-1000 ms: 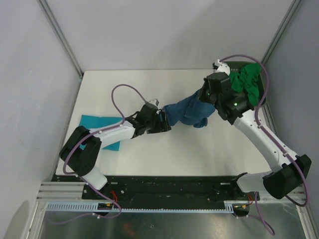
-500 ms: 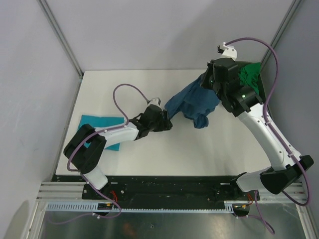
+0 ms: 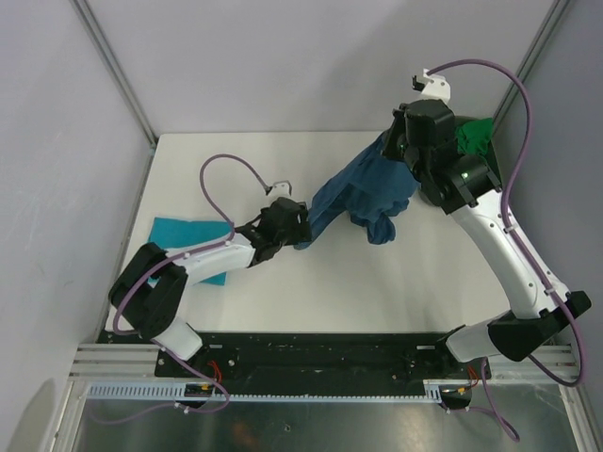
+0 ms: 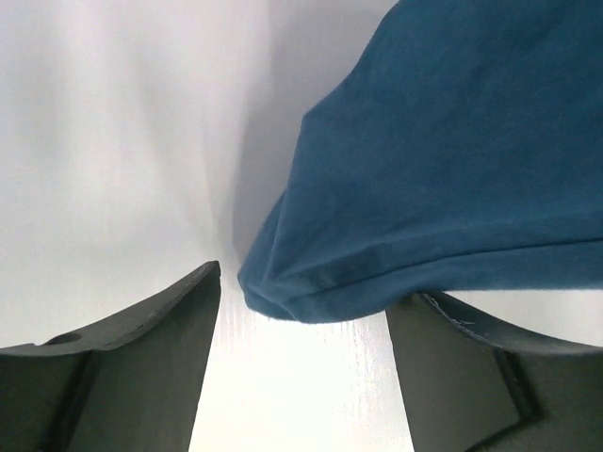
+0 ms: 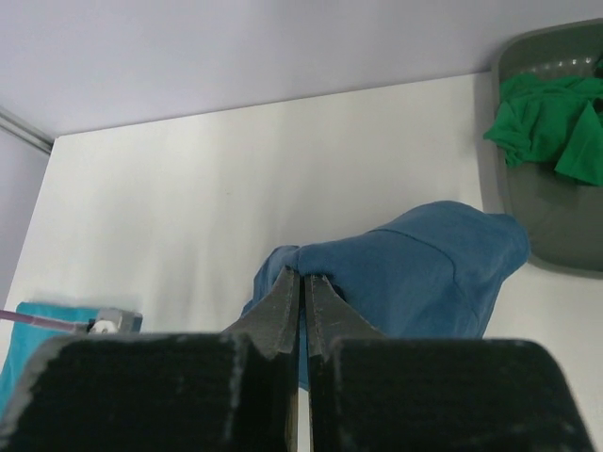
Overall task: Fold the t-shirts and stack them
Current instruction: Flatten out the tshirt
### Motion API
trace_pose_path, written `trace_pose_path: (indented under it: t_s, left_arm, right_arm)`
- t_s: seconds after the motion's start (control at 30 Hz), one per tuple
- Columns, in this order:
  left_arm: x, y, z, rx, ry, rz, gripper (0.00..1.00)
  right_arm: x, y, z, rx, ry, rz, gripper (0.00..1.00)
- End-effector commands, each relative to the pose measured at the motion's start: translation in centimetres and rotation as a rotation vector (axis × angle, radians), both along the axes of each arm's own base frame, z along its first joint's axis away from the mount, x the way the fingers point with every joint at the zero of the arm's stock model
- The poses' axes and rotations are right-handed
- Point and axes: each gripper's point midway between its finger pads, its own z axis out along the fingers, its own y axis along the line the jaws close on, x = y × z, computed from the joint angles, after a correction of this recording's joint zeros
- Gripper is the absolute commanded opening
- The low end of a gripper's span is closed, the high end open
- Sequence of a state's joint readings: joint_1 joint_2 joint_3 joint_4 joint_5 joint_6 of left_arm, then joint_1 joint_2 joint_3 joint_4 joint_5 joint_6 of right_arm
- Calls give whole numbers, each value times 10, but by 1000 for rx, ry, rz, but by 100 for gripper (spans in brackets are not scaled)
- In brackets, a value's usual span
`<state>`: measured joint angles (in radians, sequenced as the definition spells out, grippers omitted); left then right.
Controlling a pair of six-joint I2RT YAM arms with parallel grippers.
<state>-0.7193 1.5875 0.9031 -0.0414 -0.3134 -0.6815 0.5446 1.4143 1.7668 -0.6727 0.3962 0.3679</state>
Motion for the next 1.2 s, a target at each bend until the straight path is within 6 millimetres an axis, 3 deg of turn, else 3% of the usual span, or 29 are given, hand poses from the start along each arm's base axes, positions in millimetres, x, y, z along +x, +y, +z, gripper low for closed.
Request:
trace_pose_path:
  t_s: [0.0, 0.13, 0.27, 0.57, 0.77, 0.9, 1.03, 1.17]
  left_arm:
    - [15, 0, 34, 34, -116, -59, 74]
    - [18, -34, 35, -6, -131, -239, 73]
    - [13, -49, 22, -43, -95, -308, 71]
    - [-5, -58, 13, -98, -72, -361, 69]
    - [-14, -56, -8, -84, -30, -364, 67]
    - [-10, -47, -14, -58, -29, -300, 52]
    - [19, -10, 21, 40, -118, -114, 10]
    - [54, 38, 99, 98, -253, 66, 1]
  right_arm:
    - [5, -3, 32, 22, -80, -13, 0]
    - [8, -3, 34, 20, -82, -13, 0]
    - [12, -5, 35, 9, -81, -21, 0]
    - [21, -7, 31, -1, -69, -23, 0]
    - [23, -8, 30, -5, -66, -25, 0]
    - [25, -14, 32, -11, -68, -40, 0]
    - [30, -23, 37, -32, -80, -59, 0]
    - [34, -36, 48, -60, -103, -68, 0]
